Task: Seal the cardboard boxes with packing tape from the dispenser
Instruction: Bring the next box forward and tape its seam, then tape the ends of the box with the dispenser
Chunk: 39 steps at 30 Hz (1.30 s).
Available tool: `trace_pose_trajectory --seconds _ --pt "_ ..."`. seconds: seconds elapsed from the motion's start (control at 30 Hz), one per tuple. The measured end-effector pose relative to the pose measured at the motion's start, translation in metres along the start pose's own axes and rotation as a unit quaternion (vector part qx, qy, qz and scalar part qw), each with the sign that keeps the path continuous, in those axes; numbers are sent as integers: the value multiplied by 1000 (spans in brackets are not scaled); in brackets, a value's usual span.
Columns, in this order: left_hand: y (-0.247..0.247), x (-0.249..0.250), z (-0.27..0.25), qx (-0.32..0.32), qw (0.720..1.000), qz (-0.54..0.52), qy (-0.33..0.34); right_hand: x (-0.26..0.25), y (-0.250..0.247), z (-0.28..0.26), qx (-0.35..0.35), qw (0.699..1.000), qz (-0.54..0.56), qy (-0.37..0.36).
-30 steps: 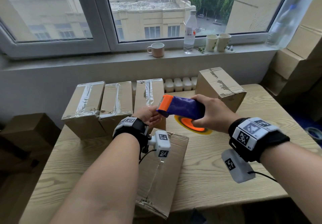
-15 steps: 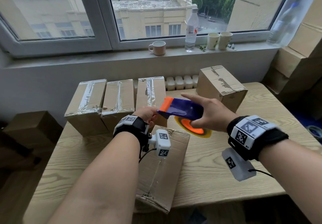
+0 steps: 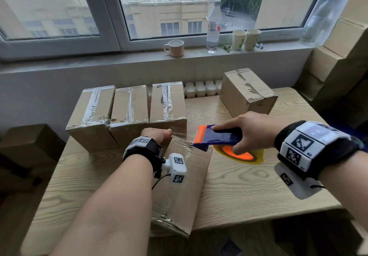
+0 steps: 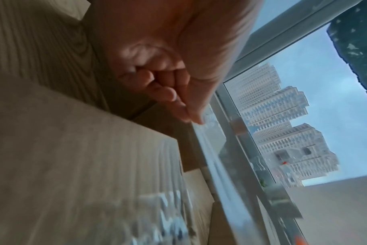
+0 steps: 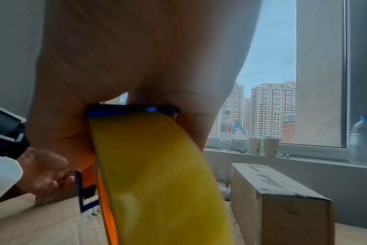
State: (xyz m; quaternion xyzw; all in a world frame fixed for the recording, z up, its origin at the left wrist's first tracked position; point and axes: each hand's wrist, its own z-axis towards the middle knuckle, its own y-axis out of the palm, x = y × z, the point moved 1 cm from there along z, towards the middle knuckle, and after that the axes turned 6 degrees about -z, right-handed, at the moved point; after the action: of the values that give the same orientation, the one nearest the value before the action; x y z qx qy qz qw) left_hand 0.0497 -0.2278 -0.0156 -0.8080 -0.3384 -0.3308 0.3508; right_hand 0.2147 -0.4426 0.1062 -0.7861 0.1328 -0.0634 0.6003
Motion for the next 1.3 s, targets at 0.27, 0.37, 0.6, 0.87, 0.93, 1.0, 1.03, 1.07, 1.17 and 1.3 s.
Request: trace_pose_trajectory --seconds 0.27,0.37,0.6,0.87,0.93,1.0,1.03,1.07,1.17,1.3 --pt "7 -8 9 56 993 88 -47 6 13 -8 -17 996 -81 17" --pt "7 -10 13 78 992 83 -48 4 15 -7 -17 996 -81 12" --pt "13 -23 14 56 998 -14 -22 7 17 -4 -22 997 -75 18" --pt "16 -30 20 75 995 -53 -36 6 19 0 -26 996 -77 19" --pt "18 -33 22 86 994 -43 -42 7 19 1 -28 997 -72 20" --pt "19 -34 25 92 993 -53 -46 8 19 1 -30 997 -70 19" --pt "20 -34 24 94 993 -58 -50 8 18 1 -31 997 -68 20" --pt "20 -34 24 95 992 -55 -54 8 18 2 -32 997 -64 20" --pt "19 -41 31 89 993 -29 -74 7 17 5 -43 997 -57 24" --pt "20 -48 49 78 994 -41 -68 6 14 8 -55 997 -53 24"
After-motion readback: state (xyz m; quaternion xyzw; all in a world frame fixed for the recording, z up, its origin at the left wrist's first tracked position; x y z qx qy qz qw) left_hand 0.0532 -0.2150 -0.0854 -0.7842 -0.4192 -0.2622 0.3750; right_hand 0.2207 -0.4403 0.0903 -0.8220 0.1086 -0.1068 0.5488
